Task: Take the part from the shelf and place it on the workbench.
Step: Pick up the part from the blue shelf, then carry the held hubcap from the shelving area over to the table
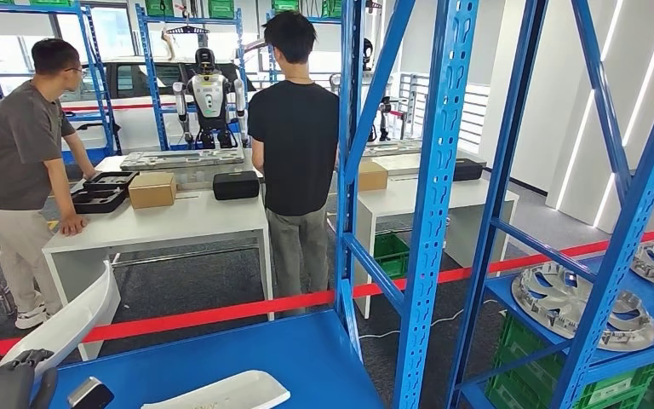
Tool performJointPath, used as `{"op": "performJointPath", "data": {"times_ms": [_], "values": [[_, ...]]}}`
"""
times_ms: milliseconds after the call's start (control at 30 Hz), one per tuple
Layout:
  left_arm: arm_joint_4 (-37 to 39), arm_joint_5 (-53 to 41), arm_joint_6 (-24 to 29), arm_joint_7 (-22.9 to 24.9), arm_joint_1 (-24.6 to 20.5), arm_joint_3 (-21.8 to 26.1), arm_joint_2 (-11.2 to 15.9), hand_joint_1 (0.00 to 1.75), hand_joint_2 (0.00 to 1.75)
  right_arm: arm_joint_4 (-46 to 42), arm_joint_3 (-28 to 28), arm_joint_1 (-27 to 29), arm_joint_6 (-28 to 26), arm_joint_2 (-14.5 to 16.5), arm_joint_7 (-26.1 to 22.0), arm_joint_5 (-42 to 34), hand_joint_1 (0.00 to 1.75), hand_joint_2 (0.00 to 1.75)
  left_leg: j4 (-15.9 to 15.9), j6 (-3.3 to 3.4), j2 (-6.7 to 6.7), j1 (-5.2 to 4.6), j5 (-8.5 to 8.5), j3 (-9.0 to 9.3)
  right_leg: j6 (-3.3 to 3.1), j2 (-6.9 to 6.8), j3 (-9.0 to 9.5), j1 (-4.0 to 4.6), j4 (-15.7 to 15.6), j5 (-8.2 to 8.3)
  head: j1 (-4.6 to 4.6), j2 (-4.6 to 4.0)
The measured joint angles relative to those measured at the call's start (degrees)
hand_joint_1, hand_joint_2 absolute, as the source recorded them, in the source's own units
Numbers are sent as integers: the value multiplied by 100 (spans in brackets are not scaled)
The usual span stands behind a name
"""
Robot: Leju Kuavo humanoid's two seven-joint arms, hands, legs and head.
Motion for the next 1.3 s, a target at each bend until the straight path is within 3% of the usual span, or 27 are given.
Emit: {"op": "performJointPath", "data": {"times_ms": [267,633,700,767,800,833,900,967,1100,1133,1200,1267,1300], "values": [[-333,310,-281,-205,-317,-107,-45,157,175,0,-49,-2,-6,0,5,-15,0,0,9,14,-1,-34,-10,-1,9,0,0,-23,-3,1,0,0],[-350,403,-304,-171,-414,-296,-67,157,175,0,-55,-1,-6,10,-14,-32,0,0,37,87,-1,-79,-49,-6,91,0,19,-76,-21,-8,-3,0],[-340,439,-299,-168,-454,-347,-96,157,175,0,-55,-3,7,19,-18,-18,0,0,-21,149,17,-52,-27,27,133,3,-269,-73,569,-299,7,0],[-311,468,-296,-161,-475,-408,-128,157,175,0,-56,7,19,22,-16,-1,0,0,-67,201,32,-18,-11,55,161,7,-776,-70,1520,-673,20,0],[-295,477,-298,-157,-467,-433,-131,157,175,0,-56,13,21,22,-10,6,0,0,-55,196,28,-14,-18,53,165,8,-915,-73,1715,-670,20,0],[-278,493,-301,-155,-461,-460,-134,157,175,0,-56,15,20,20,1,13,0,0,-36,183,22,-6,-27,51,169,7,-949,-80,1683,-549,21,0],[-261,542,-310,-139,-466,-501,-137,157,175,0,-55,9,3,4,36,18,0,0,31,126,8,21,-66,46,185,2,-715,-107,1005,-95,23,0],[-252,589,-333,-109,-492,-535,-133,157,175,1,-55,8,-17,-15,96,8,0,0,116,43,-12,16,-101,7,179,16,-496,-111,418,166,18,0],[-216,726,-381,-60,-521,-614,-61,157,175,2,-110,12,-55,-78,380,-56,0,0,111,-100,-34,6,-76,-36,13,37,-517,-91,330,215,2,0],[-202,781,-378,-52,-522,-624,-22,157,175,2,-143,6,-59,-103,451,-89,0,0,181,-129,-26,13,-138,-70,-33,38,-523,-96,318,239,-4,0],[-173,894,-361,-43,-516,-635,89,157,175,2,-226,0,-55,-172,569,-178,0,0,685,-173,-7,18,-456,-287,-103,42,-539,-101,299,278,-19,0],[-138,995,-337,-29,-474,-638,205,157,175,2,-340,0,-37,-245,691,-355,0,0,1466,-193,1,18,-826,-611,-134,48,-562,-81,298,296,-32,0],[-118,1031,-328,-17,-439,-638,249,157,175,2,-420,0,-30,-278,756,-489,0,0,1706,-189,1,18,-901,-704,-141,49,-568,-67,298,301,-34,0]]}}
